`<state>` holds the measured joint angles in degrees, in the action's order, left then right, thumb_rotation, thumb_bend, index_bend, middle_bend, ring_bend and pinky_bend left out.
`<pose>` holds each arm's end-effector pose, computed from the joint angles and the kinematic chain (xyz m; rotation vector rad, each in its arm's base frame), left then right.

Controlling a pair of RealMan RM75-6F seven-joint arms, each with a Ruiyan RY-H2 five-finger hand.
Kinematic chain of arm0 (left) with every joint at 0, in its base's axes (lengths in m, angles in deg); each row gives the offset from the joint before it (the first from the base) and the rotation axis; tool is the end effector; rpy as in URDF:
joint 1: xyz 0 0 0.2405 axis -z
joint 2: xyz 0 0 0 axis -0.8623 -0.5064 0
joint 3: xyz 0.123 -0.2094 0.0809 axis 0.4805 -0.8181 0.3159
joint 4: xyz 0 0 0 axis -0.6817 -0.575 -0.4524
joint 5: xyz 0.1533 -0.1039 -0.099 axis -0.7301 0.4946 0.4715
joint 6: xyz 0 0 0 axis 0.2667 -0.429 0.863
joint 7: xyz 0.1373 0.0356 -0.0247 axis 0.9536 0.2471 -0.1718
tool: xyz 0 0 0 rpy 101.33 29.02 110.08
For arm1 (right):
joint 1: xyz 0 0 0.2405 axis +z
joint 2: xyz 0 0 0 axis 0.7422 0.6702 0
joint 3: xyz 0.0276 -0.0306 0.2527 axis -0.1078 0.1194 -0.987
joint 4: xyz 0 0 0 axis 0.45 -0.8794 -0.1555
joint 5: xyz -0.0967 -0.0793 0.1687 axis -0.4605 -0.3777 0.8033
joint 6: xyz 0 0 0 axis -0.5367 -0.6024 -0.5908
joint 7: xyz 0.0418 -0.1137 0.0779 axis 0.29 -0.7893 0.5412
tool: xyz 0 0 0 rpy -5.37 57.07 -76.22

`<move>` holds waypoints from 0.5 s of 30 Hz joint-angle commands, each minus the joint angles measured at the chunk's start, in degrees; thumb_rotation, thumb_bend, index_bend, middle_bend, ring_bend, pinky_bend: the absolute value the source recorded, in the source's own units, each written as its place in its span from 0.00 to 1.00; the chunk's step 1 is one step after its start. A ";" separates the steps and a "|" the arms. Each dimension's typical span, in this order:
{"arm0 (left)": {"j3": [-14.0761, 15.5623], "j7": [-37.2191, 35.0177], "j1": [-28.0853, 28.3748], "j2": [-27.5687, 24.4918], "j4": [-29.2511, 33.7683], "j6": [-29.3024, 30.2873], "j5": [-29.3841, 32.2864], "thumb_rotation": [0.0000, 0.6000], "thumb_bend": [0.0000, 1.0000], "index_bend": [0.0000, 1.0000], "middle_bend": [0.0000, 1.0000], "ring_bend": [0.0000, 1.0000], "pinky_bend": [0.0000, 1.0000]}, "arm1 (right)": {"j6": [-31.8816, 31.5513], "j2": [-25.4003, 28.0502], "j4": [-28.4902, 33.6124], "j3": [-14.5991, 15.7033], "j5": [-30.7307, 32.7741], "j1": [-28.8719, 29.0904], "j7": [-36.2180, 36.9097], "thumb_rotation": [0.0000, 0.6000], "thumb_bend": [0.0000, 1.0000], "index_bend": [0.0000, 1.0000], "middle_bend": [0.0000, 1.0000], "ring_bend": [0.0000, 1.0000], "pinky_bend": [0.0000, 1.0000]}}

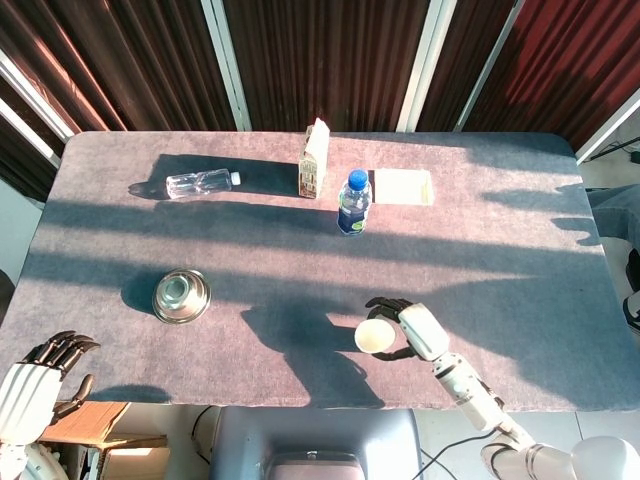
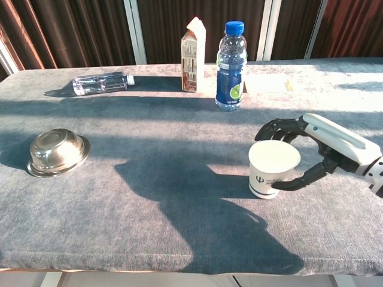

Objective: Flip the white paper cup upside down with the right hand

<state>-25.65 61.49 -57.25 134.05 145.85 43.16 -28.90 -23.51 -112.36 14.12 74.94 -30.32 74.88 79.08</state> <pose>-0.2862 0.1433 0.1564 -1.5662 -0.7686 -0.9735 -0.2342 -0.2759 -0.0457 1.7707 -1.1715 1.4337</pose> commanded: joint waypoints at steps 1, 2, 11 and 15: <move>0.03 0.06 0.02 0.02 0.05 -0.06 -0.02 1.00 0.42 0.34 0.29 0.21 0.40 | -5.48 -0.93 -3.45 -1.07 -1.68 -0.14 -7.19 1.00 0.19 0.60 0.41 0.42 0.52; 0.07 0.16 0.06 0.04 0.06 -0.15 -0.09 1.00 0.42 0.34 0.29 0.21 0.40 | -8.48 -1.14 -5.33 -1.68 -2.86 0.07 -11.50 1.00 0.19 0.60 0.41 0.42 0.52; 0.28 1.06 0.41 0.06 0.52 -1.27 0.06 1.00 0.42 0.34 0.29 0.21 0.40 | -11.19 2.36 -6.65 -1.65 -7.33 2.16 -44.01 1.00 0.19 0.59 0.41 0.42 0.51; 0.31 1.29 0.49 0.12 0.57 -1.50 0.09 1.00 0.42 0.34 0.29 0.21 0.40 | -6.74 5.15 -2.62 -1.69 -7.95 3.38 -61.99 1.00 0.21 0.58 0.41 0.41 0.51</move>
<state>-25.34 62.77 -56.78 134.16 146.41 41.67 -28.81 -33.74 -110.77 8.16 73.31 -36.30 76.55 35.25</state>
